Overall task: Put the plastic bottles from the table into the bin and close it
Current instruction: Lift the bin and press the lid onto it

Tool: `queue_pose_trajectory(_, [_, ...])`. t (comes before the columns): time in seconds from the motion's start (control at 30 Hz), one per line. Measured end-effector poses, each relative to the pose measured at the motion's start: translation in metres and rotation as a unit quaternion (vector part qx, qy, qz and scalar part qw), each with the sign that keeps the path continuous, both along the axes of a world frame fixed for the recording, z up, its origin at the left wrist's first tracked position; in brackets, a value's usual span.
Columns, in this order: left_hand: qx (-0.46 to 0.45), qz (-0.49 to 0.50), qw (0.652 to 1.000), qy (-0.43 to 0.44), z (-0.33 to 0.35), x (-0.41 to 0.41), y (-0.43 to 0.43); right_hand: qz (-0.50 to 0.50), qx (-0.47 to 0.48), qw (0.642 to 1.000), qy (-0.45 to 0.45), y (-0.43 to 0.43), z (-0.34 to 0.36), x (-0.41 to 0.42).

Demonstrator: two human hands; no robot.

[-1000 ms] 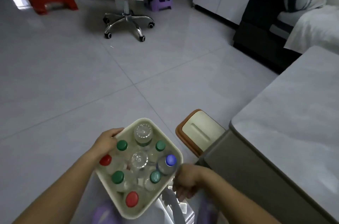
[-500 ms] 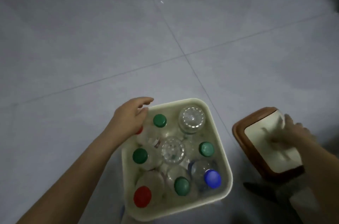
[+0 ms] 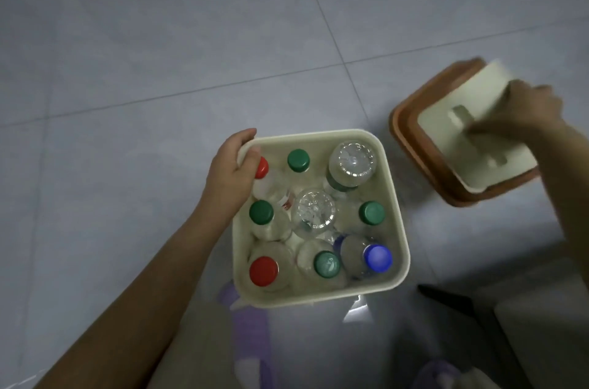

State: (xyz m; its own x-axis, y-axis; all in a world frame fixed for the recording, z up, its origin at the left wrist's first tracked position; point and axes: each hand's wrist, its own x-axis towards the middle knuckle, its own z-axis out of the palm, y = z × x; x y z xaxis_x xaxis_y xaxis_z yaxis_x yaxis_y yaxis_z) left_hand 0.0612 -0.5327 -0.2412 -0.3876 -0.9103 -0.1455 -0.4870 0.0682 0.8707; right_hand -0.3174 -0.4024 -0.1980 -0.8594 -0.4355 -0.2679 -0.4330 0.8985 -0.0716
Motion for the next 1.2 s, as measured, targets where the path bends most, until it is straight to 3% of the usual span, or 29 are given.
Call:
queue_pose_trajectory(0.13, [0.042,0.003,0.999,0.008,0.022,-0.001,0.004,0.165,-0.110,0.976,0.088,-0.028,0.108,0.056])
queue_pose_trajectory(0.23, [0.069,0.019,0.997,0.035,0.055,0.006,0.008,0.260,-0.145,0.953,0.053,-0.027,0.165,0.118])
queue_pose_trajectory(0.33, [0.125,0.049,0.985,0.107,0.083,0.021,0.016,0.372,-0.080,0.925,0.016,-0.029,0.187,0.172])
queue_pose_trajectory(0.47, [0.154,0.038,0.972,0.175,0.098,0.036,0.050,0.481,0.015,0.877,0.009,-0.022,0.149,0.230])
queue_pose_trajectory(0.67, [0.148,-0.028,0.981,0.119,0.069,0.040,0.105,0.484,0.061,0.872,-0.046,-0.010,0.099,0.252])
queue_pose_trajectory(0.93, [0.085,-0.012,0.980,0.178,0.101,0.055,0.100,0.487,0.018,0.865,-0.116,-0.016,0.169,0.241])
queue_pose_trajectory(1.2, [0.019,-0.017,0.994,0.102,0.104,0.073,0.121,0.496,0.016,0.856,-0.143,-0.011,0.170,0.238])
